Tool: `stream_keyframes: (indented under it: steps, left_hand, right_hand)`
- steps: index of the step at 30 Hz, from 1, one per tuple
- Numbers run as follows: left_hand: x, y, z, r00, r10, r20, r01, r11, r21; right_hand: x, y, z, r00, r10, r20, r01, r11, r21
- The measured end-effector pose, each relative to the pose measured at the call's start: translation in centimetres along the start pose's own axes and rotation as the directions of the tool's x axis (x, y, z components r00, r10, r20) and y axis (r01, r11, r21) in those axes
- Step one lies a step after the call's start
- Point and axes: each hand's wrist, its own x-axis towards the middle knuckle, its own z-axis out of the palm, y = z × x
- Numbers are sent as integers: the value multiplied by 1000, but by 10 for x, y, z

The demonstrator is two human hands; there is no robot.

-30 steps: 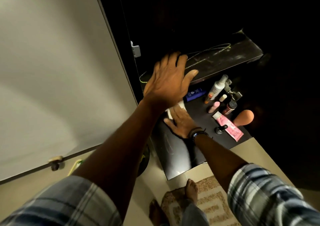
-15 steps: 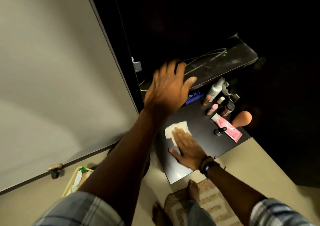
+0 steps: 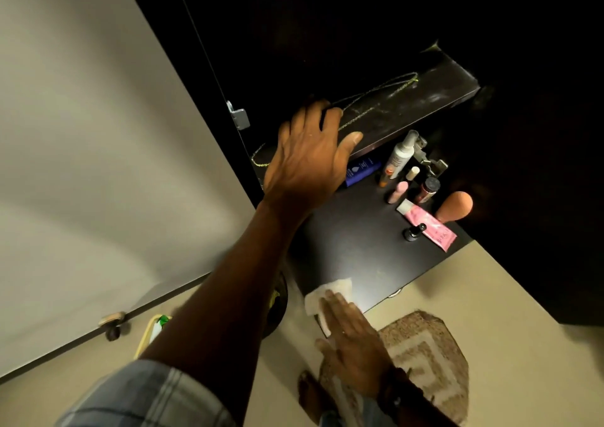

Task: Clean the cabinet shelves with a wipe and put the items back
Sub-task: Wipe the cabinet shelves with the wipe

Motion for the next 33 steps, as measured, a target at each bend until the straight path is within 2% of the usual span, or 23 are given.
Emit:
stream_keyframes:
  steps: [2,5,6,8,10,11,14,17,18,21,24,25,27,29,30,33]
  left_hand:
    - [1,0,0,1000,-1,10,1,1000,5]
    - [1,-1,0,1000,3,4,-3,1000,2]
    - [0,-1,-1,1000,5,-2,-5,1000,0]
    - [0,-1,-1,1000,7,-3,-7,1000,3]
    - [1,-1,-1,1000,7,12,-7,1000,11]
    - [1,-1,-1,1000,6,15,-6,1000,16]
    - [0,-1,0,1000,6,7,-6,1000,23]
    - [1,-1,0,1000,2,10,-2,1000,20]
    - [1,0,-1,1000,-1,8,1,1000,17]
    - [0,0,-2,1000,-3,0,3,1000,7]
    - [0,1,-4,1000,-4,9,4,1000,4]
    - [0,1,-4,1000,-7,7,7,1000,10]
    - [0,3,-5,1000,-7,8,7,1000,15]
    - [0,4,-4,1000,-19,16,19,1000,7]
    - [-1,3,-4,1000,-23,18,23,1000,7]
    - [-1,4,-4,1000,-10,5,10,1000,22]
  right_hand:
    - [-14,26,-9,991,114,-72,-119,990,-71]
    - [12,52,-30,913,389,-120,-400,912,-92]
    - [29,54,-37,896,425,-129,-438,893,-104]
    - [68,52,-47,932,347,-105,-359,924,-135]
    - [105,51,-57,986,164,-8,-164,976,-145]
    - [124,52,-62,994,109,20,-105,985,-139]
    - [177,56,-72,991,130,-38,-133,986,-103]
    - [211,45,-73,997,-70,44,74,990,-116]
    - [215,42,-75,995,-95,32,99,989,-111]
    - [213,35,-72,995,-28,-97,17,995,-103]
    - [187,35,-58,989,-140,-42,129,972,-199]
    - [176,42,-56,993,-100,-70,84,977,-195]
    - [153,59,-61,972,111,-206,-142,980,-142]
    - [143,67,-71,929,307,-206,-335,935,-117]
    - [146,70,-70,927,320,-194,-347,929,-127]
    - [178,71,-69,970,214,-119,-219,975,-32]
